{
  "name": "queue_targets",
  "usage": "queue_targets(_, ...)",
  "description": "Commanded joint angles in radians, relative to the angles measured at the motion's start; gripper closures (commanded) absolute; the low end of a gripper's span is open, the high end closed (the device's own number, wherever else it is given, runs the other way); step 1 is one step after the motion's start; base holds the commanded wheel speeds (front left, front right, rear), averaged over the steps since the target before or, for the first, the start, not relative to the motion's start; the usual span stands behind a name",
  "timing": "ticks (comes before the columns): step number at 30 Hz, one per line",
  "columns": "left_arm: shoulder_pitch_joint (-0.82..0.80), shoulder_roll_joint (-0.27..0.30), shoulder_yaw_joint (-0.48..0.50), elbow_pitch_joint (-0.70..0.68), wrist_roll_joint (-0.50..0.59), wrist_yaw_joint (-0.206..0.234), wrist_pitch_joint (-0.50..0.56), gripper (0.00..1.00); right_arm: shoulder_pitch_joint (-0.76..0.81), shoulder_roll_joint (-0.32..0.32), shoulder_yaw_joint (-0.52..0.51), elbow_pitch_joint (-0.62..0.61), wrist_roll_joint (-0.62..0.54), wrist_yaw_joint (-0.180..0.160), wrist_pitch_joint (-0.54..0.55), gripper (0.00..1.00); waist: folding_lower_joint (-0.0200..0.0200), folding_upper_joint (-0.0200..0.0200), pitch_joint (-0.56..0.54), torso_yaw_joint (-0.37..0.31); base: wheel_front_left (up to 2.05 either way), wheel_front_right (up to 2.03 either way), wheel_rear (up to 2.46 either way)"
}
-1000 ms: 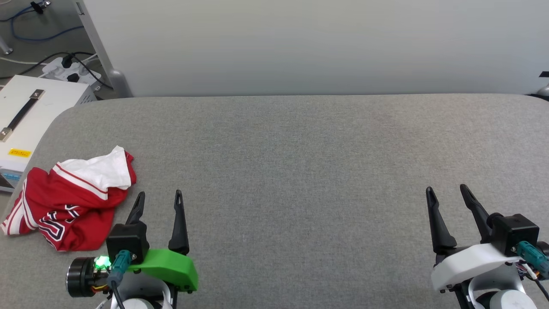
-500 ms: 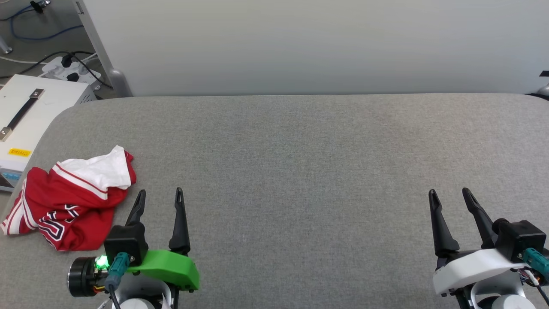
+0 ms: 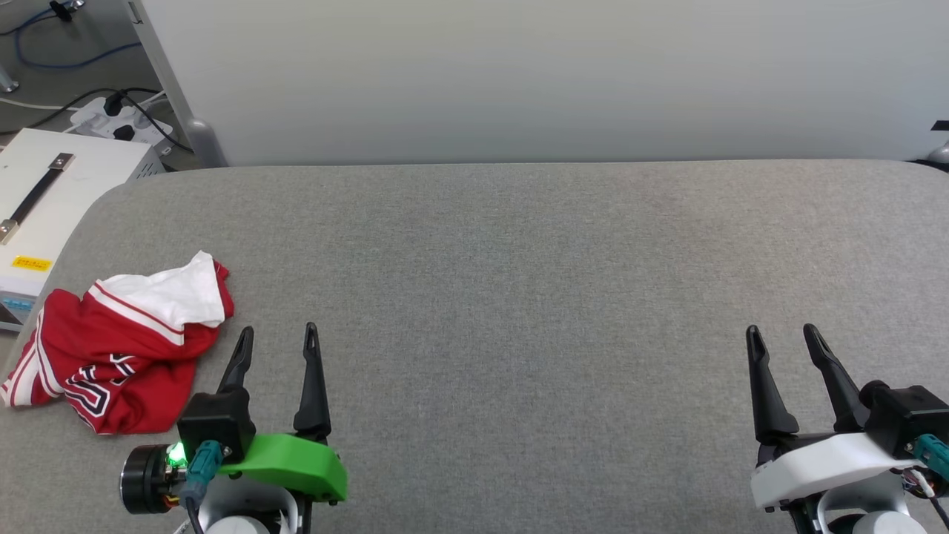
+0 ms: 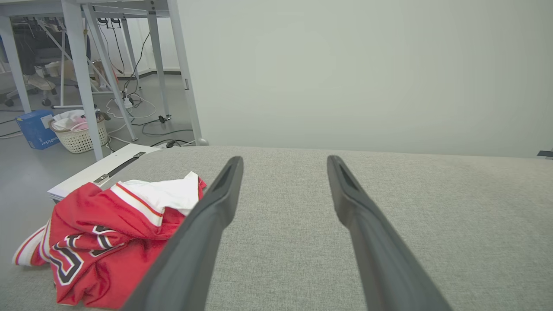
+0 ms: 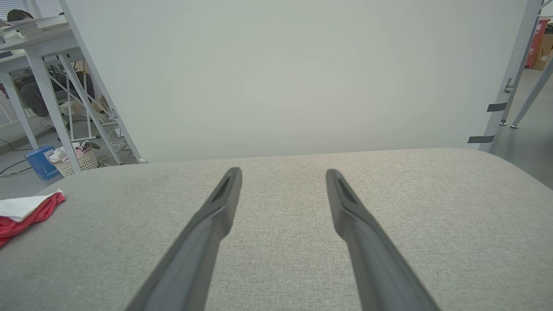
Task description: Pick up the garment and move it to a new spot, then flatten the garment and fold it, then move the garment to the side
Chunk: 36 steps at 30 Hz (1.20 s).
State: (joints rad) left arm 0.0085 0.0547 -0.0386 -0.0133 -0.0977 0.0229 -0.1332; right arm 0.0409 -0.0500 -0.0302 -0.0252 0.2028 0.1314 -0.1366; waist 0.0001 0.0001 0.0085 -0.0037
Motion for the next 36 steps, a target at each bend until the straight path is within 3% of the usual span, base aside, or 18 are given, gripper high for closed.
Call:
queue_targets(1,0.0,-0.003,-0.003,0.002,-0.007,0.005,-0.012,0.0,0.016,0.0,-0.003,0.003,0.012,0.0,-0.01,0.0,0.0,-0.0001,0.0,0.0,0.0,0.0,0.0)
queue_targets(36,0.007,-0.004,-0.036,0.016,-0.063,0.011,-0.085,0.0,0.046,0.0,0.0,0.01,0.063,-0.001,-0.082,0.0,0.0,-0.0001,-0.002,0.004,0.0,0.0,0.0)
